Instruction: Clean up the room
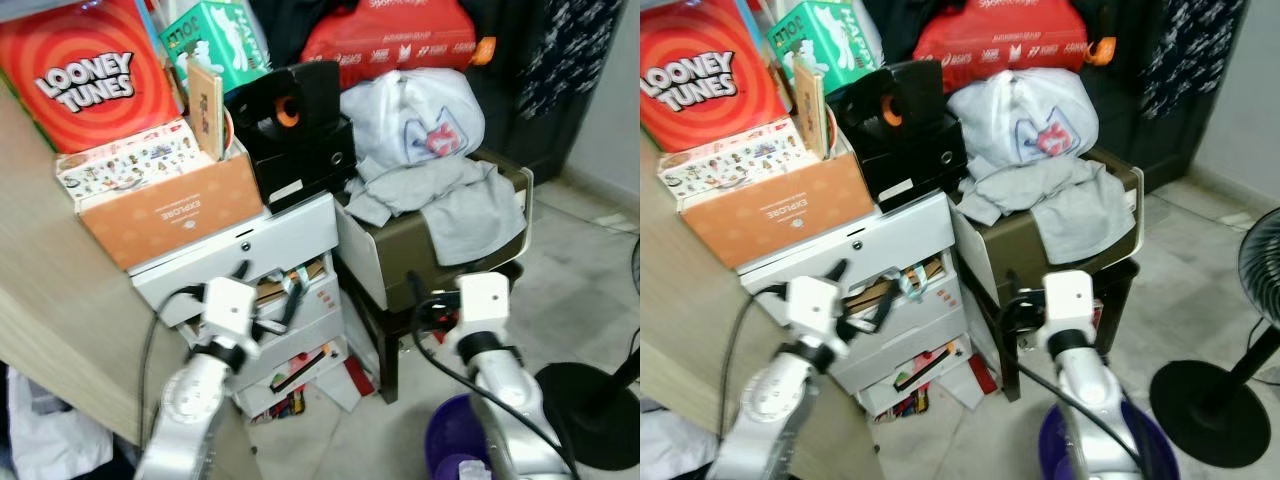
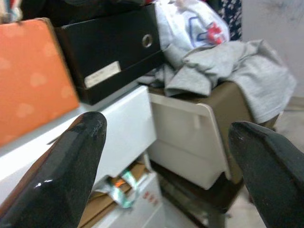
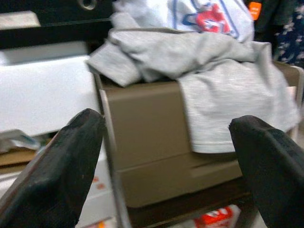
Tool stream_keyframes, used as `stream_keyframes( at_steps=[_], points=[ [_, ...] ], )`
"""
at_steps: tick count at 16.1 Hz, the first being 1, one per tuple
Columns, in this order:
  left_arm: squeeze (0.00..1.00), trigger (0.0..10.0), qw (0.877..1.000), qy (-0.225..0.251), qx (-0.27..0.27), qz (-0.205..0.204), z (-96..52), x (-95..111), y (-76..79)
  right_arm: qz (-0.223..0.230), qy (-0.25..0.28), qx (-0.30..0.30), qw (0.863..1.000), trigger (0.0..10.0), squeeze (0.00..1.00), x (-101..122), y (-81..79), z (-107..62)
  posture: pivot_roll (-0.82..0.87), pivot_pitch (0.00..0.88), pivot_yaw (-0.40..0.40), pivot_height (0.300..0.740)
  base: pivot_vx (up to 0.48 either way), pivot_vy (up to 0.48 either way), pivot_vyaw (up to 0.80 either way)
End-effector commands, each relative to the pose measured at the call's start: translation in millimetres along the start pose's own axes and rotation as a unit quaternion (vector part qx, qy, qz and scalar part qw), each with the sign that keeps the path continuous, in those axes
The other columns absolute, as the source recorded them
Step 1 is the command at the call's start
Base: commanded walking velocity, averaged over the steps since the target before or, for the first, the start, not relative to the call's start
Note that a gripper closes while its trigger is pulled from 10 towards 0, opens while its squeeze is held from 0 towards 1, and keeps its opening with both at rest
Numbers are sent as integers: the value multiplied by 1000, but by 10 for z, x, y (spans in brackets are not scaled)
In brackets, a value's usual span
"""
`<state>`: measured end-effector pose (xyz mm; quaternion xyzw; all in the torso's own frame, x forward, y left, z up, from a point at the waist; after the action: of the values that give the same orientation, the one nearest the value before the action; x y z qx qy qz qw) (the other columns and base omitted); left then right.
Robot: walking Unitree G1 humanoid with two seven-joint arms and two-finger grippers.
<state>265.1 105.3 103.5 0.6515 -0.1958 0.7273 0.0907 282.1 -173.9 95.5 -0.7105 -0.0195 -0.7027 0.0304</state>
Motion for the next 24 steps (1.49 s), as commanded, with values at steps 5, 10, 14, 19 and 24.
stream_keyframes(
  at_steps=[5, 10, 14, 19, 24],
  points=[
    [0, 10000, 1000, -9, 9, 18, -50, -21, -105, 10, -2, 13, 1000, 10000, 0, -4, -78, 17, -212, 0, 103, 740, 0, 0, 556],
    [0, 10000, 1000, -9, 13, 14, -55, -22, -100, 8, -2, 19, 1000, 10000, 0, -4, -95, 21, -210, 0, 99, 740, 0, 0, 800],
    [0, 10000, 1000, -14, 23, 14, -147, -30, -170, 10, -5, 16, 1000, 10000, 0, -21, -71, -12, -208, 0, 100, 740, 0, 0, 723],
    [0, 10000, 996, -27, 76, 28, -479, 1, -279, 8, -9, 5, 1000, 10000, 0, 9, 66, -216, -200, 0, 94, 740, 0, 0, 0],
    [0, 10000, 994, -39, 101, 33, -594, 9, -320, -9, -21, 2, 1000, 10000, 0, -14, 123, -396, -190, 0, 89, 740, 0, 0, 269]
  ],
)
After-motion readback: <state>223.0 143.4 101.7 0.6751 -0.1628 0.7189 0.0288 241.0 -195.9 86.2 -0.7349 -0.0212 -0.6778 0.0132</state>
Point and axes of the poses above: a point about 5 cm out from each wrist's last joint towards the gripper, its own z axis pointing out of the wrist towards the gripper, its own x axis along the axis of the wrist's last joint, y = z × x, the point moved 1 cm from there along z, pointing out of the wrist towards the gripper, and after that the axes turned 8 degrees about z, right-handed, at the moved point
